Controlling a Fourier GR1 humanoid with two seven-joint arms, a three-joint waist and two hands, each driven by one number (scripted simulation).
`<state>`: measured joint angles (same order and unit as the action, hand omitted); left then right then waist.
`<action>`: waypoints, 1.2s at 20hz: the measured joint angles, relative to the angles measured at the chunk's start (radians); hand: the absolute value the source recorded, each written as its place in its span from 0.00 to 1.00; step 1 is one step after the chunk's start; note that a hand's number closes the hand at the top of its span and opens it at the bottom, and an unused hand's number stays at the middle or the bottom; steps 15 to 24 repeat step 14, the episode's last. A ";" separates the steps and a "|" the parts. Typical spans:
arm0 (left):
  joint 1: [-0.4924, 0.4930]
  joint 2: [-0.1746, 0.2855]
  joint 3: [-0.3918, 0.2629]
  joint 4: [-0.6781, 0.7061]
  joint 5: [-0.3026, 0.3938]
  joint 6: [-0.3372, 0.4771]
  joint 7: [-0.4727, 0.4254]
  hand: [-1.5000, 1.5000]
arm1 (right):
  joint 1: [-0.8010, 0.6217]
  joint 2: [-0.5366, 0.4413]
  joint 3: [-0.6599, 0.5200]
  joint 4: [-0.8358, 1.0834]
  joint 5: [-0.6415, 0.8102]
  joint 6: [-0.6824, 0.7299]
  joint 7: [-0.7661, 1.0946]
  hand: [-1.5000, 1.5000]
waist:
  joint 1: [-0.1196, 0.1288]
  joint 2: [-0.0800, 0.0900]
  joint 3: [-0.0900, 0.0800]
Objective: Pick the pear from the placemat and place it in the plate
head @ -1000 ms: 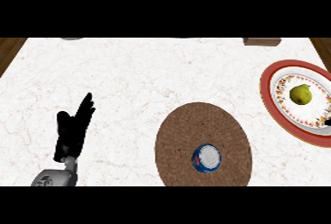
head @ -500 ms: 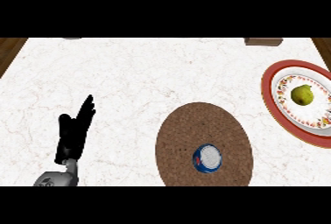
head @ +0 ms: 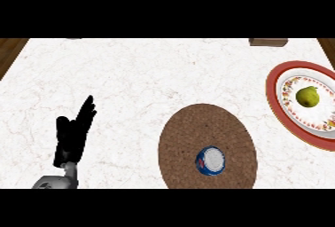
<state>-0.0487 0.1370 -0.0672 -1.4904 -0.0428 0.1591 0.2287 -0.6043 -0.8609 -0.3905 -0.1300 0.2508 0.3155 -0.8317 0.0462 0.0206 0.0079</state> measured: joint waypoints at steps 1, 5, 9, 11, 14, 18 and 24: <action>0.005 0.003 0.000 -0.008 0.003 -0.005 0.003 0.50 | 0.005 -0.008 -0.006 0.002 -0.005 0.001 -0.001 0.00 | 0.002 0.000 0.000; -0.014 0.008 0.007 -0.003 0.004 -0.008 0.020 0.50 | 0.005 -0.013 -0.025 0.009 -0.020 -0.016 0.004 0.00 | 0.004 0.003 0.001; -0.008 -0.003 0.000 0.006 -0.005 -0.002 0.005 0.50 | 0.025 -0.022 -0.040 0.016 -0.030 -0.034 -0.006 0.00 | 0.005 0.004 0.002; -0.006 -0.003 0.000 0.010 -0.007 -0.002 -0.001 0.50 | 0.030 -0.036 -0.043 0.018 -0.031 -0.032 -0.003 0.00 | 0.005 0.005 0.002; -0.011 -0.012 -0.006 0.013 -0.013 0.003 -0.003 0.50 | 0.034 -0.038 -0.043 0.018 -0.028 -0.041 -0.002 0.00 | 0.008 0.006 0.002; -0.011 -0.012 -0.006 0.013 -0.013 0.003 -0.003 0.50 | 0.034 -0.038 -0.043 0.018 -0.028 -0.041 -0.002 0.00 | 0.008 0.006 0.002; -0.011 -0.012 -0.006 0.013 -0.013 0.003 -0.003 0.50 | 0.034 -0.038 -0.043 0.018 -0.028 -0.041 -0.002 0.00 | 0.008 0.006 0.002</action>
